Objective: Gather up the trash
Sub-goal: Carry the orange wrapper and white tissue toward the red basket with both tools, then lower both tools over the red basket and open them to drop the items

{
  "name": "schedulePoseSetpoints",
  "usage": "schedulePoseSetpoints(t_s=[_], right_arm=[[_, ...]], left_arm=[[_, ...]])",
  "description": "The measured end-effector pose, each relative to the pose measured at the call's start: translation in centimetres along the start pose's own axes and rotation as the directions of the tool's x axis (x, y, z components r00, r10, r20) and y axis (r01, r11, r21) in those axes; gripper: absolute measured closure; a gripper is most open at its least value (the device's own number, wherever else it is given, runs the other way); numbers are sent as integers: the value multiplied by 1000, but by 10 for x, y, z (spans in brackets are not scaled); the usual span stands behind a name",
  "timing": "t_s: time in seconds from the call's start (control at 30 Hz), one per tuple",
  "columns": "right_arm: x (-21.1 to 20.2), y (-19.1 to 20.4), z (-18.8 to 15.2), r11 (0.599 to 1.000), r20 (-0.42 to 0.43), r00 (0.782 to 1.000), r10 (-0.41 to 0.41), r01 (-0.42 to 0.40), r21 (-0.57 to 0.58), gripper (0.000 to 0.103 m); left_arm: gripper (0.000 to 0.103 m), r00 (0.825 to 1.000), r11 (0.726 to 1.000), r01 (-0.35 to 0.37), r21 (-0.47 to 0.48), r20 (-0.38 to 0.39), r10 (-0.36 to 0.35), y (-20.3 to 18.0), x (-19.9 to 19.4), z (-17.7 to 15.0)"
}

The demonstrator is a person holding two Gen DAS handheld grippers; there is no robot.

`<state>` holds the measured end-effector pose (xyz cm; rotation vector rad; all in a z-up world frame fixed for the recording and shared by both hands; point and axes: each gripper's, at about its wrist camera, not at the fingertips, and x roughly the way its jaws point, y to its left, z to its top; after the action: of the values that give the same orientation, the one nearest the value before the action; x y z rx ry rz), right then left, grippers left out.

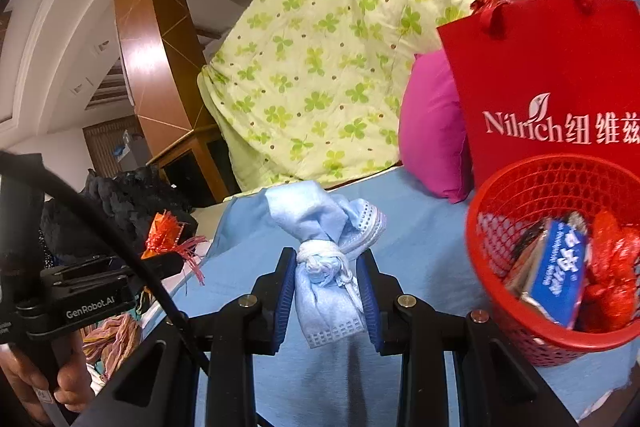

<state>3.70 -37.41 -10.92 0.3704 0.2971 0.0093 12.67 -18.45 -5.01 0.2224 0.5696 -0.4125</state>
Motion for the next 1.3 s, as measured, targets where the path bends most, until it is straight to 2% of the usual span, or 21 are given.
schedulePoseSetpoints(t_s=[0.77,1.3], right_arm=[[-51,-55,8,995,92,993,-78,72,74,70],[-74,-94,8,980,119,982,-144,125,154,70]], left_arm=[[65,996,989,88,118,-17,-86,-69,9,14],[65,988,970,156,186,-26,-154,-114,19,20]])
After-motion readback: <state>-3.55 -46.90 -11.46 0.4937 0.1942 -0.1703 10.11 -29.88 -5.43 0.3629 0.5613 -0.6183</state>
